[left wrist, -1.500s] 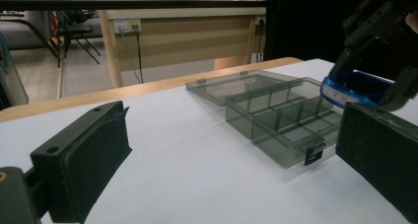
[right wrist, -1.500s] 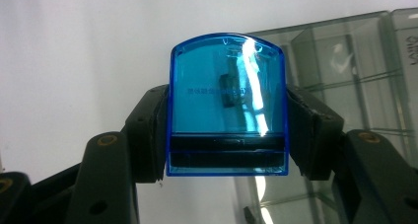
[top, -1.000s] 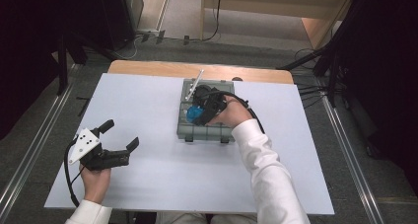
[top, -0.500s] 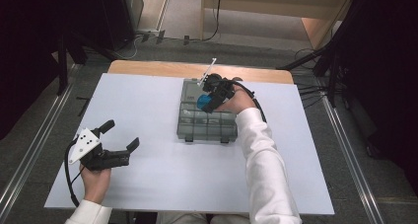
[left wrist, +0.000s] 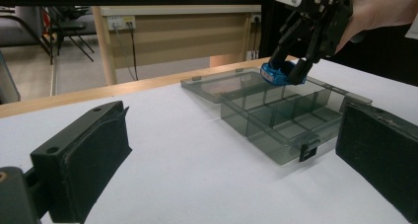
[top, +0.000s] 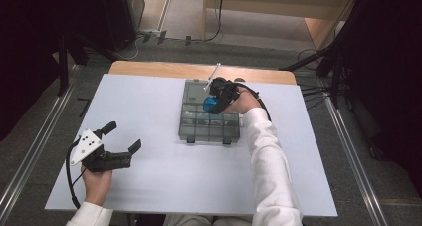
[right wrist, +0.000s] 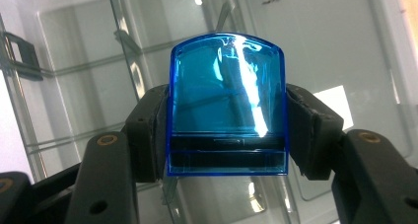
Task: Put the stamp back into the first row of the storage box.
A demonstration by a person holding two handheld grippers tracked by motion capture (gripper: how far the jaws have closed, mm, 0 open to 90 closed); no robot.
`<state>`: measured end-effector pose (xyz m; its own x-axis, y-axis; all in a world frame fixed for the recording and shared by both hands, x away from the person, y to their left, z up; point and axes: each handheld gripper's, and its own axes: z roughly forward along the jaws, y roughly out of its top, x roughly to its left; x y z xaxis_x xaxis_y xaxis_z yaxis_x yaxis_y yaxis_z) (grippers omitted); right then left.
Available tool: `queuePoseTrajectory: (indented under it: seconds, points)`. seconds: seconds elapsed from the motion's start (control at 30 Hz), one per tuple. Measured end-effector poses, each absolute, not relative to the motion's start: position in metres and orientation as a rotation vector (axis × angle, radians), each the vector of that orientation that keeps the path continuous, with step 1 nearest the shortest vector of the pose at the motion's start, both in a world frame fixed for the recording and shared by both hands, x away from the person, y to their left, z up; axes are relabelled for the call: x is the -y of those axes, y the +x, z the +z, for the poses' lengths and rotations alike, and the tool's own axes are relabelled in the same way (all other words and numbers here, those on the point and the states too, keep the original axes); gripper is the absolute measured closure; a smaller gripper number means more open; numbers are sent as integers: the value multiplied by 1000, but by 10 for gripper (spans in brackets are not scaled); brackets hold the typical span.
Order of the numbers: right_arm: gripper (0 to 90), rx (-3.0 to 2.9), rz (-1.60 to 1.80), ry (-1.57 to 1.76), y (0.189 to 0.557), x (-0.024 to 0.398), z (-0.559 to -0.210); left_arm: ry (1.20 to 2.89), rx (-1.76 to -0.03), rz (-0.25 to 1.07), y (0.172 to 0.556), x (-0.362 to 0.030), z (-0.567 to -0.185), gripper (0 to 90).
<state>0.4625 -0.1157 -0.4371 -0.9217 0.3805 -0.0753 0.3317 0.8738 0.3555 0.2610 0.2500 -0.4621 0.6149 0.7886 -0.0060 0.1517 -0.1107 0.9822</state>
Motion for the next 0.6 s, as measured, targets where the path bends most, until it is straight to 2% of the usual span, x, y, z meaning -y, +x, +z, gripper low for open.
queuePoseTrajectory:
  seconds: [0.13,0.2,0.47,0.6]
  points:
    - [409,-2952,540,537,463,112,-443,1618,-799,641,261,-250,-462,0]
    - [218,-2933,520,542,462,107,-446,1608,-799,637,261,-250,-462,0]
    - [106,-2857,529,592,453,103,-436,1603,-794,623,263,-249,-462,0]
    - [9,-2800,532,650,449,106,-428,1601,-794,624,263,-249,-462,0]
